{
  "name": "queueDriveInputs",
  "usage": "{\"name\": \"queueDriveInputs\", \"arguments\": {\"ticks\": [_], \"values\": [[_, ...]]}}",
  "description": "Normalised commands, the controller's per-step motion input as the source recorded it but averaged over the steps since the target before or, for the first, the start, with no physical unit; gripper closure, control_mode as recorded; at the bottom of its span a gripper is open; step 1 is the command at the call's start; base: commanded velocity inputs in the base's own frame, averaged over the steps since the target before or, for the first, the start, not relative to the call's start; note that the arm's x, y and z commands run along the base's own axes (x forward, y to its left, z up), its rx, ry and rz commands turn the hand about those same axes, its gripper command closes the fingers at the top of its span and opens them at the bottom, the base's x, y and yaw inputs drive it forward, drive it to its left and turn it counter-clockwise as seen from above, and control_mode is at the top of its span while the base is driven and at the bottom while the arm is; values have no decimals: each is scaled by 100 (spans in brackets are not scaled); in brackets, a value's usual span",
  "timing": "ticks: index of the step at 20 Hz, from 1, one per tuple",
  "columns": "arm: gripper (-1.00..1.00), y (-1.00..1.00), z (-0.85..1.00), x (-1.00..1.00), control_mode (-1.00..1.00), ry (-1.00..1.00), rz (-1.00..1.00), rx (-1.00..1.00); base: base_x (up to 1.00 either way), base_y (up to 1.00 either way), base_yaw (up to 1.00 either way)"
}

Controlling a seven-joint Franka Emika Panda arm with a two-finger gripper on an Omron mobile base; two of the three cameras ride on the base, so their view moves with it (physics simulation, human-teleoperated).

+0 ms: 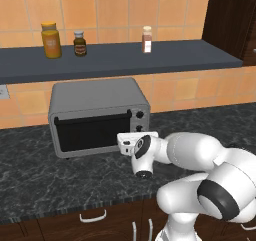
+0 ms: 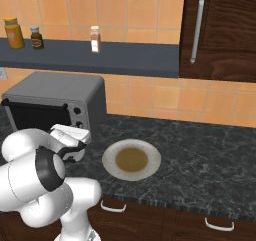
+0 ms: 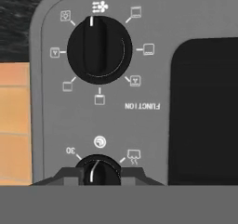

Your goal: Pick up the kebab skewer and baguette bread, and place them inside the toaster oven. Close the toaster oven door and start by setting the timer.

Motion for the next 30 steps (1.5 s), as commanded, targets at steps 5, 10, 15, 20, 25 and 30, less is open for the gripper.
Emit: {"name": "queueDriveInputs", "arguments": {"ticks": [5,10,15,20,25,30], "values": [[100,0,0,1,-100,-8,9,11,0,0,0],[100,6,0,3,-100,-11,11,15,0,0,0],[100,3,0,11,-100,-14,10,19,0,0,0],[100,5,0,15,-100,-10,7,25,0,0,0],[100,4,1,19,-100,-6,6,28,0,0,0],[100,0,0,20,-100,-13,11,28,0,0,0]]}}
